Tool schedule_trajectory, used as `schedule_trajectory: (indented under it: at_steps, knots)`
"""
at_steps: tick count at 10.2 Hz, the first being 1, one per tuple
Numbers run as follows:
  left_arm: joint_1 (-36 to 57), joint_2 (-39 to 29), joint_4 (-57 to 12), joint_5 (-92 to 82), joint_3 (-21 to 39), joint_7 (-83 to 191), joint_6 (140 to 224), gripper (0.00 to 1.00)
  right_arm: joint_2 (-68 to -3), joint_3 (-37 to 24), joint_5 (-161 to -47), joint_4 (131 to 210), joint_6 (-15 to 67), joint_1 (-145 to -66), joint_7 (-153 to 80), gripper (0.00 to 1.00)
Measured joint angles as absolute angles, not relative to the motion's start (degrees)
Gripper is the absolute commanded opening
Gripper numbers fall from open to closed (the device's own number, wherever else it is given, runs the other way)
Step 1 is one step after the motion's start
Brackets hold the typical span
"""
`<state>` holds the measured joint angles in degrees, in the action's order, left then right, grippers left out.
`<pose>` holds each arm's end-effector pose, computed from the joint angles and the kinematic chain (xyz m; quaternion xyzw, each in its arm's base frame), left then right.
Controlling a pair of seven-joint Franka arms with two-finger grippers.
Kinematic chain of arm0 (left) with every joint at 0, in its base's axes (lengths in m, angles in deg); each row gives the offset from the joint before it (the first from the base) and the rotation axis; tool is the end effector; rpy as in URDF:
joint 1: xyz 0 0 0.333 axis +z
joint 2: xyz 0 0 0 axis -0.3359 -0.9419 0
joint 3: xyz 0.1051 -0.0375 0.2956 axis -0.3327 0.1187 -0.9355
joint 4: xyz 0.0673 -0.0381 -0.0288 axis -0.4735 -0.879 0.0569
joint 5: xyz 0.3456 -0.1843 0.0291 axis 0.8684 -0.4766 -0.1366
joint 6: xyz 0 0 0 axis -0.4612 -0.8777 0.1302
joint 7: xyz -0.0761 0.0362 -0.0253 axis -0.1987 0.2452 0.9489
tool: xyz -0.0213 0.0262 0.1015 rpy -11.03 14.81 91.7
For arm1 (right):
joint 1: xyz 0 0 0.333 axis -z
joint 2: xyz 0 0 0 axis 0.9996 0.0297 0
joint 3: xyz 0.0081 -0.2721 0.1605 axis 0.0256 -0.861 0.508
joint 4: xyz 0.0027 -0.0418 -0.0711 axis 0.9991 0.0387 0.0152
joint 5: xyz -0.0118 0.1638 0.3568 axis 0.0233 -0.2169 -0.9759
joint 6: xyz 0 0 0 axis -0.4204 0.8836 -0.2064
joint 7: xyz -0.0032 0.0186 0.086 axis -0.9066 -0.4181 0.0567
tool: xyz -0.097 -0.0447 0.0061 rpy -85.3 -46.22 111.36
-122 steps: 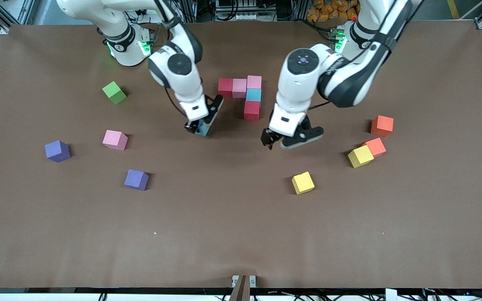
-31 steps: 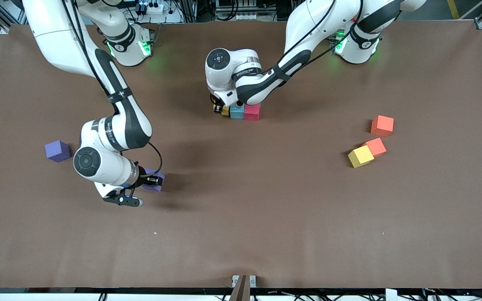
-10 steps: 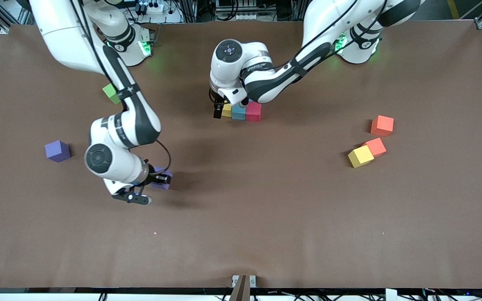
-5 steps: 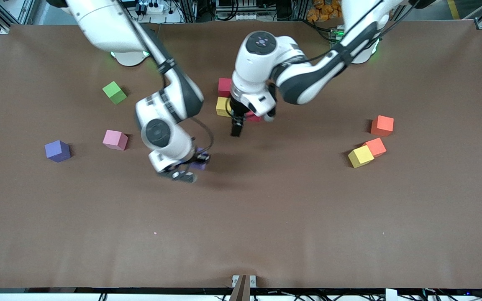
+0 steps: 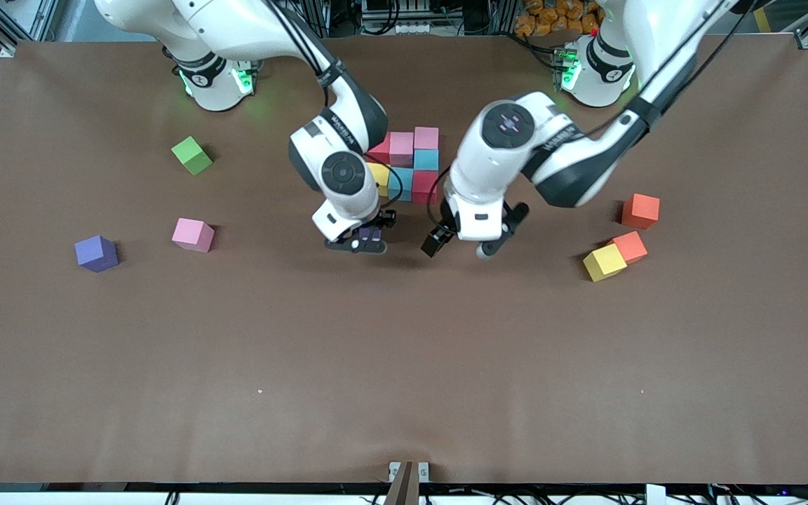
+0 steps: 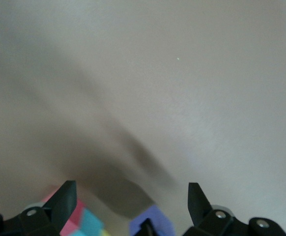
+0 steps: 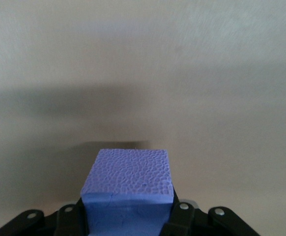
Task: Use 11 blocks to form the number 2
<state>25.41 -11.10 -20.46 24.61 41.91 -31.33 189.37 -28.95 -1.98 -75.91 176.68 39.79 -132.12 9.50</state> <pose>0.5259 -0.4087 0.3759 0.9320 0.3522 -0.0294 0.0804 0.4638 0.4369 0.2335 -0.9965 0.0365 0.0750 0.0031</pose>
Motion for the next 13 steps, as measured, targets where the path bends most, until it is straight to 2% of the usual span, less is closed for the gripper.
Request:
schedule_trajectory:
  at_steps: [2, 6, 9, 13]
  knots:
    - [29.21, -9.56, -19.94, 23.24, 42.51, -17.56, 181.17, 1.00, -30.21, -1.98, -75.91, 181.15, 43.66, -133.75, 9.50, 0.33]
    - [36.97, -2.43, -19.84, 21.85, 42.35, 0.57, 172.42, 1.00, -31.10, -2.06, -75.91, 184.27, 47.46, -134.10, 9.51, 0.34]
    - [39.28, -0.74, -21.60, 21.64, 33.98, 18.12, 169.62, 1.00, -31.09, -2.04, -75.91, 186.12, 49.58, -134.80, 9.71, 0.36]
    - [40.64, -0.32, -22.48, 15.09, 23.05, 61.66, 171.36, 1.00, -31.10, -1.97, -75.92, 186.53, 49.65, -135.71, 10.07, 0.37]
